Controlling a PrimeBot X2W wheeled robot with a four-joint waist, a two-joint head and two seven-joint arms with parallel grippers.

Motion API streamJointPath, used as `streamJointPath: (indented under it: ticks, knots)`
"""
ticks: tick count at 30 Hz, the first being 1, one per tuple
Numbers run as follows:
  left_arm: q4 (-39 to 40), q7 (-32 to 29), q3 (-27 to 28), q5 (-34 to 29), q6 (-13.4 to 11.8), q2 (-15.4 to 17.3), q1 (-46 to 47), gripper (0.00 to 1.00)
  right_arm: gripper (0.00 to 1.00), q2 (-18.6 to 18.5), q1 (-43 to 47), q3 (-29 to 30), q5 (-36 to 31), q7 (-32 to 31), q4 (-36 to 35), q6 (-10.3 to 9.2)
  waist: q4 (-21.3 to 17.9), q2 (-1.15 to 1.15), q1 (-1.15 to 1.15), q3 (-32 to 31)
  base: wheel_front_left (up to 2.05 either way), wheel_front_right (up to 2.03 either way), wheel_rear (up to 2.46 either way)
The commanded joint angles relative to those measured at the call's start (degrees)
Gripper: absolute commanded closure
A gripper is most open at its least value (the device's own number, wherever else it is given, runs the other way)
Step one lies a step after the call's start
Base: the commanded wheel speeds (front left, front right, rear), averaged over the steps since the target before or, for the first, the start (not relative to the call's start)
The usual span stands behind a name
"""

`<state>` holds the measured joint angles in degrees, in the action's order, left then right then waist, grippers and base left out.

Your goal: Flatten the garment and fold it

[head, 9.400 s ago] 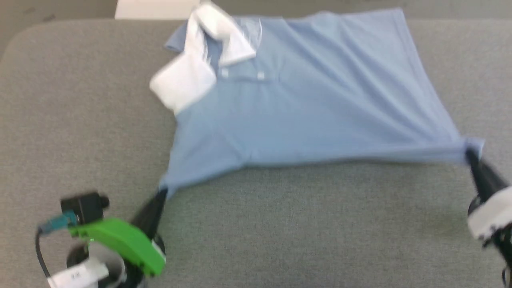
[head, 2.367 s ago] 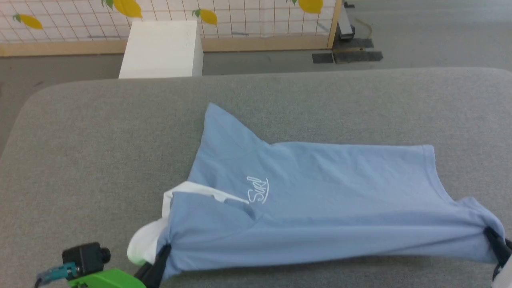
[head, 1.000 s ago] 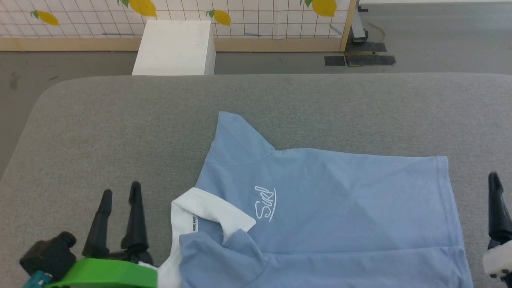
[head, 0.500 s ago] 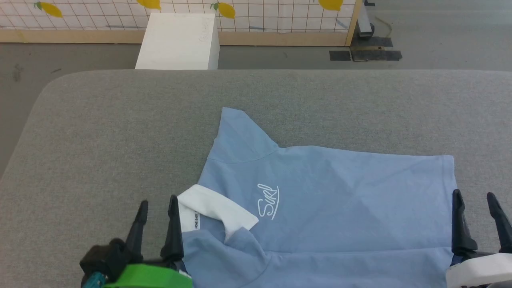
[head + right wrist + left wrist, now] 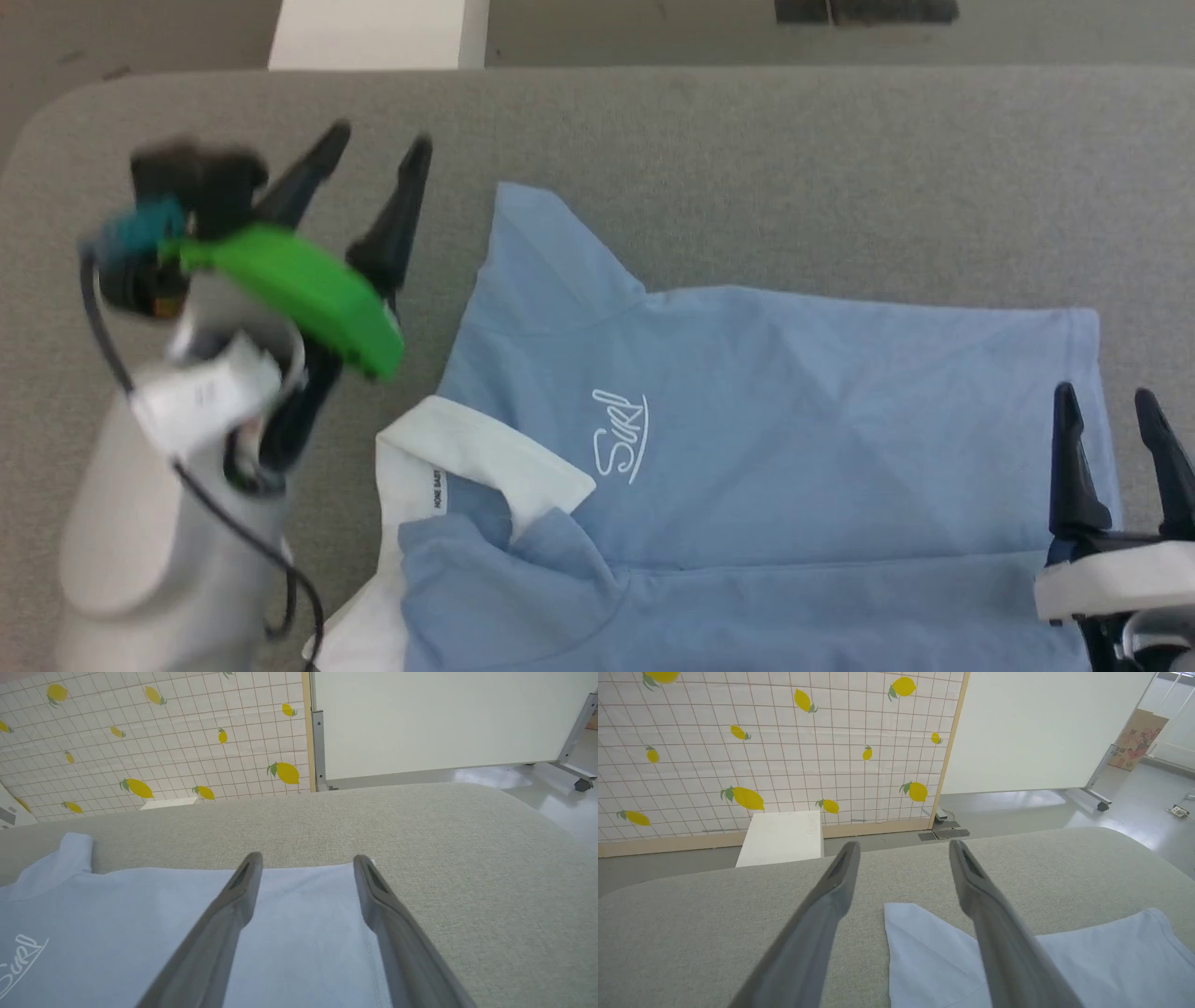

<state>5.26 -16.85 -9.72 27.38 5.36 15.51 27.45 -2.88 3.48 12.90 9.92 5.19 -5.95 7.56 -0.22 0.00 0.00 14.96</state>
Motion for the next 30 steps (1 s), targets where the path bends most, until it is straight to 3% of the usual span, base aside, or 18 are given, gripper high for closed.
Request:
streamJointPath:
  ticks: [1,6,10,18,28,29,30]
  knots:
    - [-1.3,-2.5,-0.6,0.5,0.5,0.9,4.2,0.00,0.00,0.0,-1.6,-0.4,0.3,0.6,0.1,-0.08,-0.7,0.00,0.00,4.8,0.00,0.00,0.00]
    - [-10.6,-16.5,-2.9,6.0,0.7,-0.1,15.9,0.00,0.00,0.0,-4.0,-1.3,0.3,0.9,0.6,-0.08,-2.0,0.00,0.00,8.9,0.00,0.00,0.00]
    - [-15.5,-23.0,-4.4,6.2,0.1,0.8,20.0,0.00,0.00,0.0,-5.3,-1.9,0.5,1.1,1.0,-0.08,-3.4,0.00,0.00,11.6,0.00,0.00,0.00]
    - [-21.7,-26.4,-2.9,7.8,-2.6,0.6,22.9,0.00,0.00,0.0,-7.2,-2.3,0.6,1.8,2.1,-0.08,-6.1,0.00,0.00,15.6,0.00,0.00,0.00]
    - [-24.9,-27.5,-3.5,7.0,-3.5,2.0,22.4,0.01,0.00,0.0,-8.5,-2.9,1.1,2.3,3.0,-0.08,-7.7,0.00,0.00,17.4,0.00,0.00,0.00]
    - [-25.1,-27.7,-3.9,7.1,-3.0,2.1,22.2,1.00,0.00,0.0,-8.6,-2.8,1.1,2.3,3.1,-0.08,-7.7,0.00,0.00,17.4,0.00,0.00,0.00]
    - [-25.1,-27.9,-4.0,7.2,-2.8,2.1,22.1,1.00,0.00,0.0,-8.7,-2.7,1.0,2.3,3.1,-0.08,-7.7,0.00,0.00,17.4,0.00,0.00,0.00]
